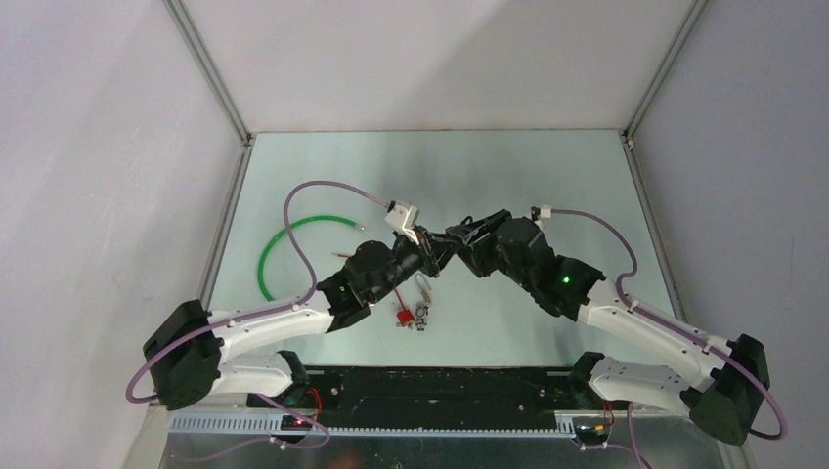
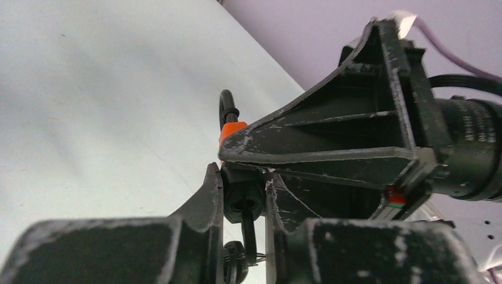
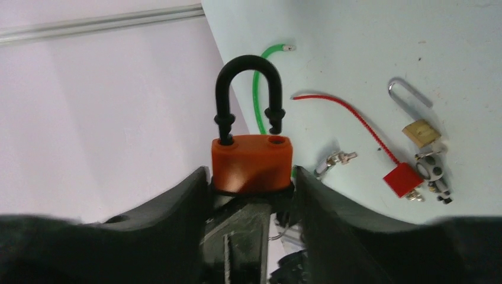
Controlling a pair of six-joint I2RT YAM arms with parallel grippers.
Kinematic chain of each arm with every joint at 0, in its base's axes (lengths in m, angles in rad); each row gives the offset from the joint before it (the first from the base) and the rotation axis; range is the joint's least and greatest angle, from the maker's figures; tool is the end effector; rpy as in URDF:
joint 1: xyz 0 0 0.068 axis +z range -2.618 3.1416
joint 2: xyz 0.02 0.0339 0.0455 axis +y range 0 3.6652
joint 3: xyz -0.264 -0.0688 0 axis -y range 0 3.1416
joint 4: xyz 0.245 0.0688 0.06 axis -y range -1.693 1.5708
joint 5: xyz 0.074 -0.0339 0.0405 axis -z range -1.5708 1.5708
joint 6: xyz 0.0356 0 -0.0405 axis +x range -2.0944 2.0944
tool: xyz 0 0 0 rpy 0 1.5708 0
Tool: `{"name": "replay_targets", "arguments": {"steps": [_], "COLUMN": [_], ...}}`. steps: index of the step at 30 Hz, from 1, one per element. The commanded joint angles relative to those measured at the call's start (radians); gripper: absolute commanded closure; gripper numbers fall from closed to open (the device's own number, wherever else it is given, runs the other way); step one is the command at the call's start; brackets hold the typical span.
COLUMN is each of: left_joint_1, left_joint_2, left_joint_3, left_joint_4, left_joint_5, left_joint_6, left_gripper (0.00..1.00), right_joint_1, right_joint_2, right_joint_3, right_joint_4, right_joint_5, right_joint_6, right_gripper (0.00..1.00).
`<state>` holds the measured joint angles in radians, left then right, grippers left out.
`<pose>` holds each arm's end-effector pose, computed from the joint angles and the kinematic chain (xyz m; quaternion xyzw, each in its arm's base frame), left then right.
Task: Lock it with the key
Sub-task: Lock the lock.
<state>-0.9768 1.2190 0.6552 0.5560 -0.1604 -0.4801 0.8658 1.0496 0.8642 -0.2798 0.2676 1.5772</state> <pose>0.1599 -0.2266 0.2803 0.1192 0.6997 -0.4249 0.5618 0.1609 0.1746 0.3077 0.3594 0.7663 0.4501 0.2848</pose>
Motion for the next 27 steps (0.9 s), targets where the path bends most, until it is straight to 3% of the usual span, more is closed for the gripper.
{"name": "replay_targets", "arguments": {"steps": [1,3,5,9,13,18,27], "left_joint_1": [0.012,0.012,0.016,0.054,0.133,0.22,0.281], "left_joint_2": [0.0,-0.004,-0.012,-0.041,-0.084,-0.14,-0.25], "left_joint_3": [0.005,0.011,0.019,0.028,0.039,0.078,0.214], "left_joint_4": [0.028,0.008,-0.024,-0.089,-0.138,-0.244,-0.49], "left_joint_5": [-0.077,-0.076,-0.066,0.043,0.301,0.586,0.848], "left_joint_6": [0.05,0.071,0.093,0.119,0.135,0.203,0.303], "left_gripper": [0.98,1.0,1.0,1.0,1.0,1.0,1.0], "right_joint_1": [-0.013,-0.035,-0.067,-0.16,-0.327,-0.405,-0.383], "right_joint_2": [-0.032,-0.052,-0.091,-0.22,-0.288,-0.301,-0.248], "right_joint_3": [0.008,-0.014,-0.05,-0.119,-0.143,-0.143,-0.143], "right_joint_4": [-0.028,-0.04,-0.018,0.073,0.094,0.122,0.368], "right_joint_5": [-0.011,-0.02,-0.038,-0.169,-0.413,-0.663,-0.993], "right_joint_6": [-0.052,-0.113,-0.209,-0.48,-0.74,-1.007,-1.061], "right_gripper": [0.26,0.12,0.06,0.03,0.07,0.17,0.29]}}
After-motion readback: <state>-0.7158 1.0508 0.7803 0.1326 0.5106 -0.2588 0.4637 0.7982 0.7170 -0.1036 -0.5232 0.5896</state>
